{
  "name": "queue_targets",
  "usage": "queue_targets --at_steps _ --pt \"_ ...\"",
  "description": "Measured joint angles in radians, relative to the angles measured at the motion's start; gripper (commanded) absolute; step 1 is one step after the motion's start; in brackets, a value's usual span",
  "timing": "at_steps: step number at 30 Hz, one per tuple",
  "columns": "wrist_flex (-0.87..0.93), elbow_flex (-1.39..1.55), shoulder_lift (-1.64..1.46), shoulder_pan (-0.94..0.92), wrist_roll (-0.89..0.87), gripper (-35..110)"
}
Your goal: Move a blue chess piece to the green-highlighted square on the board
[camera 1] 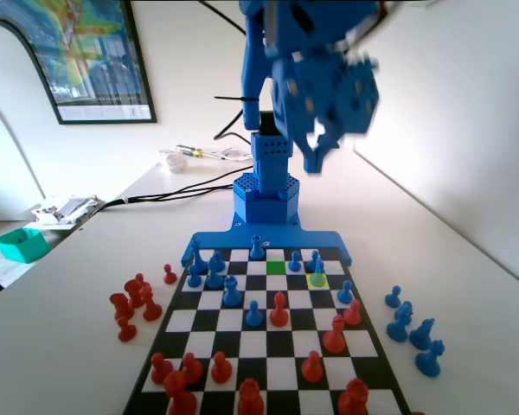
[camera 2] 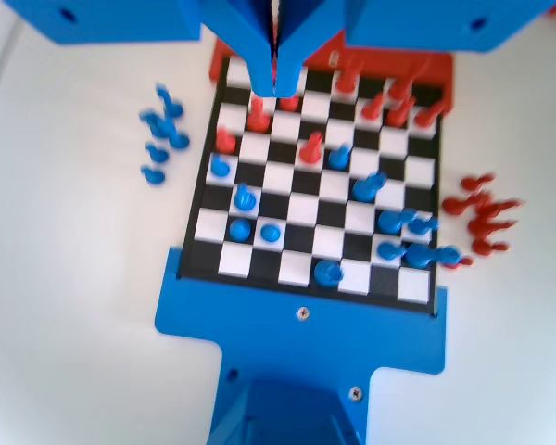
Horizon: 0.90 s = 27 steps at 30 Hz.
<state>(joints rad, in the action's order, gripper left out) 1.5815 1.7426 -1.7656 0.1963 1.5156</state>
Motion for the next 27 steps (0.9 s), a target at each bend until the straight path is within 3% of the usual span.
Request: queue_targets --at_steps 11,27 --pt "-0.156 0.000 0.268 0.044 -0.081 12" --pt "-0.327 0.084 0.360 0.100 -0.089 12"
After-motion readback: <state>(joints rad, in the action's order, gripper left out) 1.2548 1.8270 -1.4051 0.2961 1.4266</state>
